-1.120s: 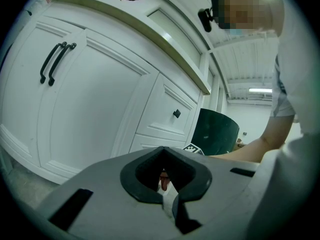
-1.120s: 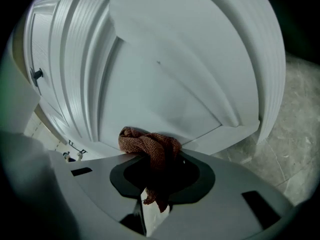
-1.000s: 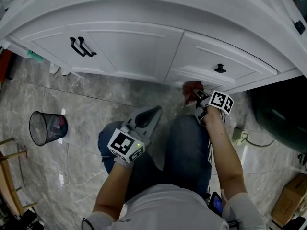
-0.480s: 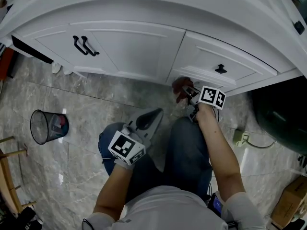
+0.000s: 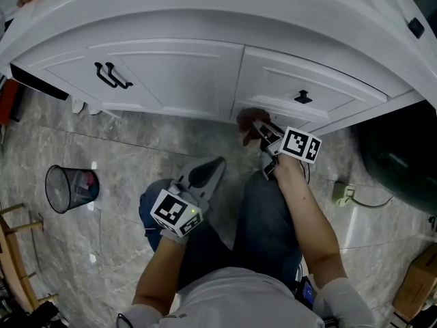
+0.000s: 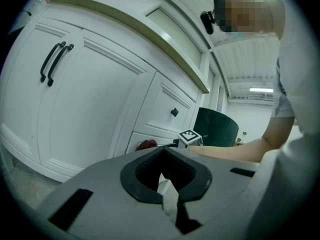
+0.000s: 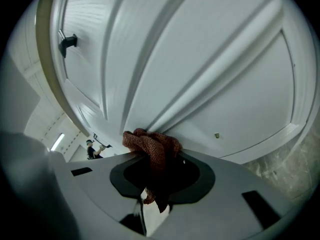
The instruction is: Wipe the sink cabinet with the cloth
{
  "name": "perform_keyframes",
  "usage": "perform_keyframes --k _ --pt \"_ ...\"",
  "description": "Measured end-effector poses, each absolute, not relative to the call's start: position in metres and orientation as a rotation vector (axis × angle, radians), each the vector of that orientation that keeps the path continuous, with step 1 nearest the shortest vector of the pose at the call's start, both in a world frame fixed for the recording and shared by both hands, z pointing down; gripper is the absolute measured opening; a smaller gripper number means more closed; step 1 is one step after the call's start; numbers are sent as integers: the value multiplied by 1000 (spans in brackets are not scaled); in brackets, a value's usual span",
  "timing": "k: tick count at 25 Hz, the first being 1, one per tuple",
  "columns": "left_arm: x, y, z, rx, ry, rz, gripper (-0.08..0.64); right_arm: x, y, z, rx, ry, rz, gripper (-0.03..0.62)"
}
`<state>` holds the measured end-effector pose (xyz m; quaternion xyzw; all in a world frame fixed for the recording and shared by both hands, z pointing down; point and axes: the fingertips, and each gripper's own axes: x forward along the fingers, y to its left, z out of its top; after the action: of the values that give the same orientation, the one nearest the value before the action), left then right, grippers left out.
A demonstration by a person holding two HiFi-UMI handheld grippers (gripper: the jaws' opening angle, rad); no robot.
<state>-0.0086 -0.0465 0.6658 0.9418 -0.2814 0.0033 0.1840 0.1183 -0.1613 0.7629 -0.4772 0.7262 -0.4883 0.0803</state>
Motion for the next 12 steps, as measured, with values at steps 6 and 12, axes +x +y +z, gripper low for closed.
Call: perform_keyframes --k 6,12 --pt "14 -39 670 2563 -719 -7 11 110 -147 704 -1274 2188 -1308 98" --pt "27 -36 633 2535 -700 -86 11 114 -121 632 -1340 2456 -954 98"
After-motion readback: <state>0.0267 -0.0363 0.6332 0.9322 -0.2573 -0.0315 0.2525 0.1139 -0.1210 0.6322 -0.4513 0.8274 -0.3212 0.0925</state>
